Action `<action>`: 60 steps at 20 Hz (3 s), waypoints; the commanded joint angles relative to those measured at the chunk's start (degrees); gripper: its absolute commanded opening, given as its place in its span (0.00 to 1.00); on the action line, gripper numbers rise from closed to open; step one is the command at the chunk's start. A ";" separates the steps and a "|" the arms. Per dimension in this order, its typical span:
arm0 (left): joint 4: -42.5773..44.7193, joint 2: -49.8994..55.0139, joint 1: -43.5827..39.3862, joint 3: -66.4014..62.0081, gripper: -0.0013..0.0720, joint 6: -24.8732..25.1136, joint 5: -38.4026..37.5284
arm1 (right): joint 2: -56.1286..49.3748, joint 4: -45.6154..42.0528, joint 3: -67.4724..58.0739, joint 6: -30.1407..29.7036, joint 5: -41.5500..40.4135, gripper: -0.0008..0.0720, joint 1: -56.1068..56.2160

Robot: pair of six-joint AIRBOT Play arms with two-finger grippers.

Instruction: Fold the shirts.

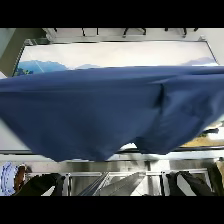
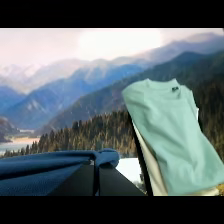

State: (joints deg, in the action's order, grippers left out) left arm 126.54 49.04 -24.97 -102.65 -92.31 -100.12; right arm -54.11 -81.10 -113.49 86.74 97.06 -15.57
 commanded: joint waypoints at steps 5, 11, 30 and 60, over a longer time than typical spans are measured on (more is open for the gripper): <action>-43.15 20.09 38.14 20.61 0.03 9.73 25.11 | -17.59 4.85 23.65 0.28 -21.44 0.04 4.76; -48.28 40.65 38.40 11.30 0.03 13.05 26.71 | -33.68 9.27 24.24 0.24 -36.48 0.04 9.99; -44.06 43.76 36.39 22.03 0.03 10.21 22.27 | -46.93 12.13 25.62 3.10 -28.61 0.04 9.90; -60.22 17.29 58.58 72.70 0.80 22.86 25.81 | -14.51 26.95 45.51 -5.99 -14.64 0.88 4.98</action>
State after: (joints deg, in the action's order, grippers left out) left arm 68.90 66.57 32.69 -31.53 -72.75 -77.34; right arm -70.22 -56.55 -68.42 80.88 81.67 -10.57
